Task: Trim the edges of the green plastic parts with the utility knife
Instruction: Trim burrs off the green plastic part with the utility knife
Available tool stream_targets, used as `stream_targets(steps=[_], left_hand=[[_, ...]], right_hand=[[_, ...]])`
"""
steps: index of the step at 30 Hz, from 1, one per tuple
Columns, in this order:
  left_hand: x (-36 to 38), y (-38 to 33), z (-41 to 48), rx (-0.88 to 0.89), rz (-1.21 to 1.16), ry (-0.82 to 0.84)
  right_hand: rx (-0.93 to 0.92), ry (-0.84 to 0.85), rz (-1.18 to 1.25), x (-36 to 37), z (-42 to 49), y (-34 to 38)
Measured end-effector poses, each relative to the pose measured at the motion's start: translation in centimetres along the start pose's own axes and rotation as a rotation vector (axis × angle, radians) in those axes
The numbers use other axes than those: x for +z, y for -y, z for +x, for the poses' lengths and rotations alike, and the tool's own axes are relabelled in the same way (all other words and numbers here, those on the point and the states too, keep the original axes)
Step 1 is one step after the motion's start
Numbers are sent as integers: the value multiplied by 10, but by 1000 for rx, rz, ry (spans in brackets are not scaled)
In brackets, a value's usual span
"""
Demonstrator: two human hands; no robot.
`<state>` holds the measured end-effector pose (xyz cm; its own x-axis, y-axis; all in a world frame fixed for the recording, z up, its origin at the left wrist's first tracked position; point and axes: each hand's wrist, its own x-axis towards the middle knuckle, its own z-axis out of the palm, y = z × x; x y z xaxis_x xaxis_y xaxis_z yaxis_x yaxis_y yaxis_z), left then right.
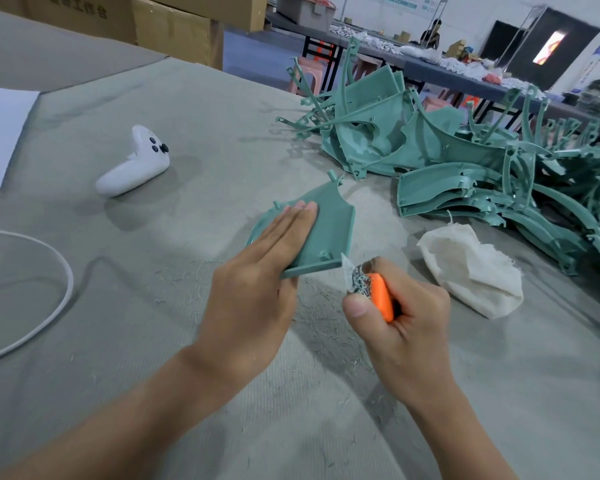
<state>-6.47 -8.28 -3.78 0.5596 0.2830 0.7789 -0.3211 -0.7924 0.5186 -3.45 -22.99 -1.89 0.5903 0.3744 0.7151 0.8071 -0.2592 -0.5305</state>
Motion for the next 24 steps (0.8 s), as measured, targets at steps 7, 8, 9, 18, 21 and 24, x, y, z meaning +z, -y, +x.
stream_targets(steps=[7,8,9,18,21,24], left_hand=[[-1,-1,0,7,10,2],[-1,-1,0,6,11,0],[0,0,-1,4,14,0],[2,0,-1,20,25,-16],[1,-1,-1,10,19,7],[0,-2,-2,10,18,15]], right_hand=[[-16,6,15,1,1,2],[-15,2,12,2,0,2],[-5,-6,7,2,0,0],[62,-30,19,-6,-2,-7],[5,21,60,-1,-1,-3],[28,21,61,0,-1,-4]])
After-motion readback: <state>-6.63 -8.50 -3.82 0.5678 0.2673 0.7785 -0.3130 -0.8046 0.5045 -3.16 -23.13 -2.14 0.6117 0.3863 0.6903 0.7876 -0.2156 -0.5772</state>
